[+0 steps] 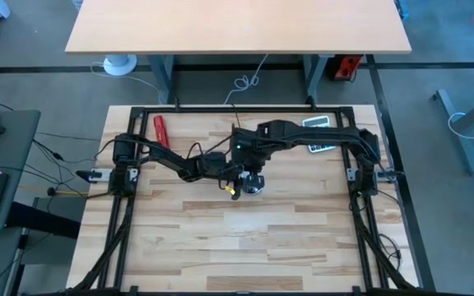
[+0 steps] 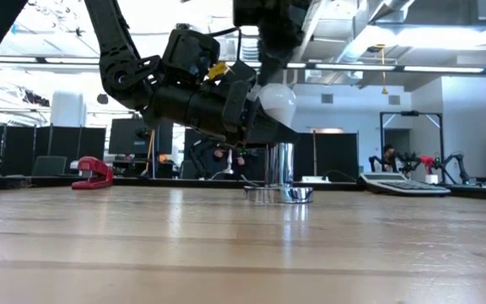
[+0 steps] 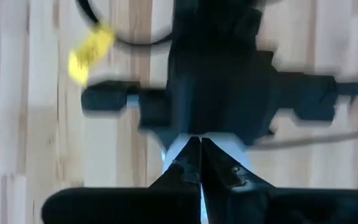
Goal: Screw lightbulb
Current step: Insert the lightbulb into the silver lamp socket
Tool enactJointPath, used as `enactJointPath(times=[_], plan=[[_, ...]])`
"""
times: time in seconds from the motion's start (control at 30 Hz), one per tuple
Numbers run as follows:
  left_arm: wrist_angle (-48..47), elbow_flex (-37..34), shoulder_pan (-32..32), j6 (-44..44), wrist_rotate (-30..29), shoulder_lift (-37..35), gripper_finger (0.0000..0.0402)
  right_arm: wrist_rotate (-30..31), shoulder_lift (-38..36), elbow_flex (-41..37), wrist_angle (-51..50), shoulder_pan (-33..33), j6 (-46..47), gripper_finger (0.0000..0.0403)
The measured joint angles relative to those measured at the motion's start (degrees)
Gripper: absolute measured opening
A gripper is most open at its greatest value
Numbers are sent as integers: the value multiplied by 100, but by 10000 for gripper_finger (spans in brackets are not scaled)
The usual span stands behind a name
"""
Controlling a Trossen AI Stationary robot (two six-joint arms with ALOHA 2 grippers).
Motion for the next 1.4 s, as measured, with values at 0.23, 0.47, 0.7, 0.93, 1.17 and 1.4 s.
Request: enactJointPath(times=[0.23, 0.47, 0.7, 0.93, 1.17, 1.4], plan=[[-4, 2, -2, 14, -26, 2, 156, -13, -23, -112, -340, -9, -1, 4], [1, 2, -9, 13, -31, 2, 185, -21, -22, -123, -347, -8, -79, 3], [40, 0, -7, 9, -87, 4, 168, 45, 16, 56, -121, -5, -296, 4], [78, -4, -7, -27, -92, 9, 156, 110, 23, 762, -692, -66, -410, 23], [81, -4, -4, -31, -92, 9, 157, 199, 23, 893, -1330, -22, -1239, 91], [81, -4, -4, -31, -92, 9, 157, 397, 15, 897, -924, 233, -1358, 246]])
